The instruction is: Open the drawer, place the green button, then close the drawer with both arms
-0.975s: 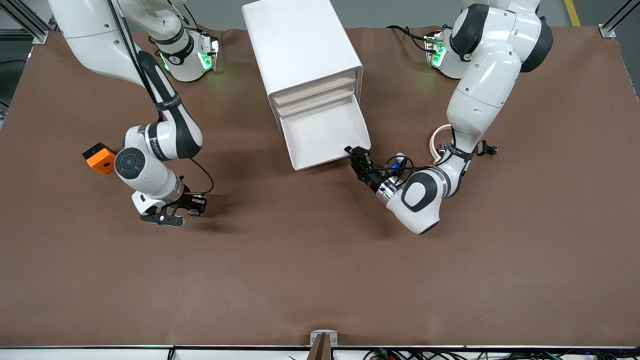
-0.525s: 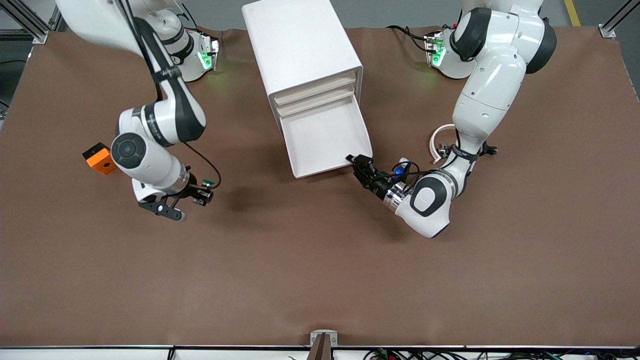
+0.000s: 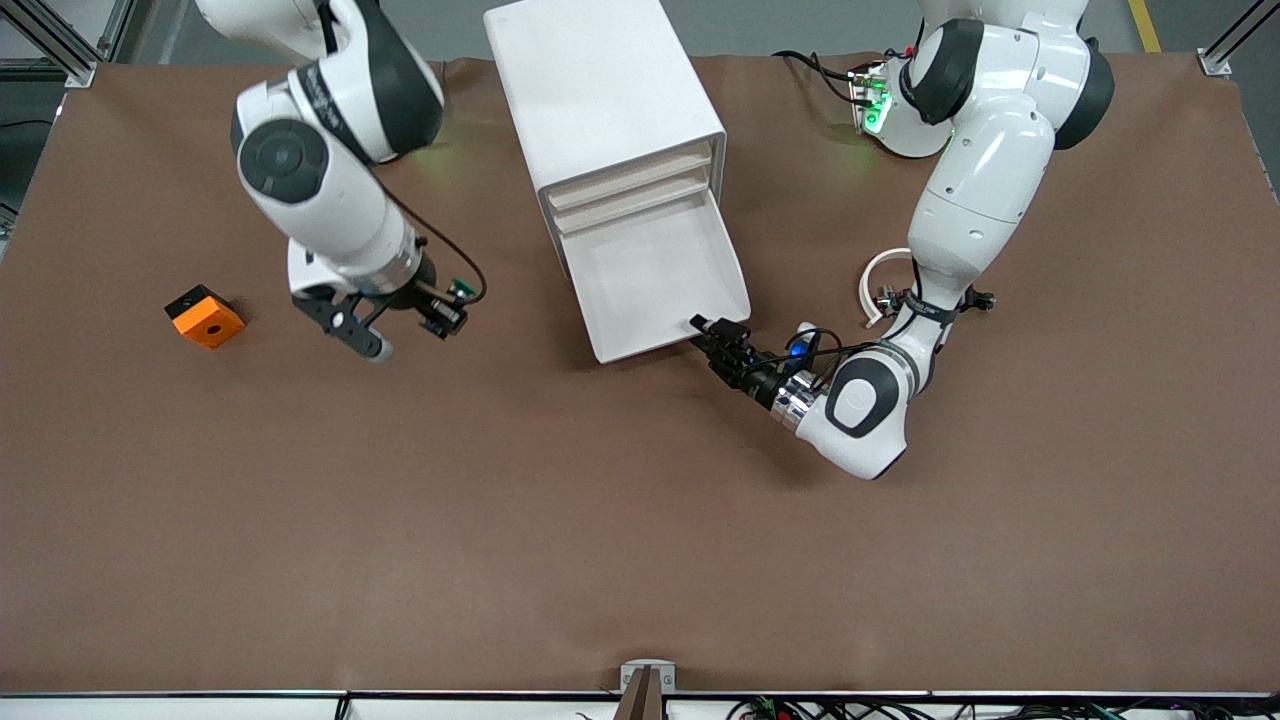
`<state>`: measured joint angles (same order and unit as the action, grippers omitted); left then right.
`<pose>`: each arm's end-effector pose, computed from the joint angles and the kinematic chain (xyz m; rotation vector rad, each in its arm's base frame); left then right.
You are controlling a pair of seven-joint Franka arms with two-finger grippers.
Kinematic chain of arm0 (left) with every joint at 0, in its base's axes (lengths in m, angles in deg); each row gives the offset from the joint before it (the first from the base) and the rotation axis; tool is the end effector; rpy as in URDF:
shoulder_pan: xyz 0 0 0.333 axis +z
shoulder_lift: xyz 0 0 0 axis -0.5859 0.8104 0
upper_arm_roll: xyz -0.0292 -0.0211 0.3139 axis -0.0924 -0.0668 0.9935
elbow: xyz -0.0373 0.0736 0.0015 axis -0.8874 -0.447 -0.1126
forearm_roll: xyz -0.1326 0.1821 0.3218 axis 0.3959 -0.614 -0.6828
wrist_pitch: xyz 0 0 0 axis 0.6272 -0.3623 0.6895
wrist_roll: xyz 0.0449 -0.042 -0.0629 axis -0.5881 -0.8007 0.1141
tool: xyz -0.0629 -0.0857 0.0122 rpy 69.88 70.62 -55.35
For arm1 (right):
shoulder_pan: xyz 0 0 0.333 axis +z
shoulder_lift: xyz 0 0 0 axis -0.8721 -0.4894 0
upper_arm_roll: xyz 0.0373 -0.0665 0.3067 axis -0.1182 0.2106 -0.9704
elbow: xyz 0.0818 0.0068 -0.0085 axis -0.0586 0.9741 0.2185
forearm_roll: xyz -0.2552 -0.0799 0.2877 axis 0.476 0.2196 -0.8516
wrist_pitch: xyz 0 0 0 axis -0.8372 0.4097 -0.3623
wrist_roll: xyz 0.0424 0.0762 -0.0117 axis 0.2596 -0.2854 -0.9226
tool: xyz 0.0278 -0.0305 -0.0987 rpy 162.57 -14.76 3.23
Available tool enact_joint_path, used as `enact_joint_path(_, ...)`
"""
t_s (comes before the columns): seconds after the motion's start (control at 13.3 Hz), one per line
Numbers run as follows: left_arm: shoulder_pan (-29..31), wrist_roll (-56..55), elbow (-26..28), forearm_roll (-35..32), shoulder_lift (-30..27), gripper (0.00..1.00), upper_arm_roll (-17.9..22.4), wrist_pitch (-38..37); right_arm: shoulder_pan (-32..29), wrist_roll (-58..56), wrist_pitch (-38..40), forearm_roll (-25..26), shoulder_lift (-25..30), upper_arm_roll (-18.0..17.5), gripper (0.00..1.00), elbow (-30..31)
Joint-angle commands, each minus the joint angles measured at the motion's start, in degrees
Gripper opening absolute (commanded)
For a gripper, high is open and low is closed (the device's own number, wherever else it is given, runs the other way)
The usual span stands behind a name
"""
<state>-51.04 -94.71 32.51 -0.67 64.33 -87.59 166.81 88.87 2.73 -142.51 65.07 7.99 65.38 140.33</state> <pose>0.5737 -0.3203 0.1172 -0.9635 -1.9727 1.7197 0.5208 0.2768 0.4699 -2.9458 1.0061 0.0717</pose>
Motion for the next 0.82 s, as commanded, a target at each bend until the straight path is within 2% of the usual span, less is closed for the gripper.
enact_joint_path(0.0, 0.05, 0.49, -1.56, 0.98, 1.19, 0.92, -0.2, -0.13, 5.82, 12.09, -0.13, 0.37, 1.68, 0.31, 0.0, 1.03)
enact_joint_path(0.07, 0.14, 0.58, -1.56, 0.9, 1.19, 0.99, -0.2, -0.13, 8.19, 13.61, -0.39, 0.55, 1.5, 0.31, 0.0, 1.12)
enact_joint_path(0.15, 0.14, 0.58, -1.56, 0.81, 1.01, 1.0, -0.2, -0.13, 9.35, 13.8, -1.0, 0.64, 1.32, 0.39, 0.0, 1.12)
enact_joint_path(0.3, 0.23, 1.02, -1.74, 0.63, 0.4, 1.0, -0.11, -0.13, 11.11, 15.1, -4.68, 0.64, -1.12, 0.31, 0.0, 2.6)
enact_joint_path(0.45, 0.58, 2.76, -3.05, 0.37, -0.65, 1.0, 0.15, -0.22, 15.5, 21.15, -8.12, 2.21, -2.63, 0.39, 0.0, 4.02)
enact_joint_path(0.75, 0.76, 7.07, -6.39, -6.82, -2.32, 1.0, -0.02, -0.31, 19.28, 27.06, -13.49, 3.88, -7.54, 0.39, 0.0, 2.88)
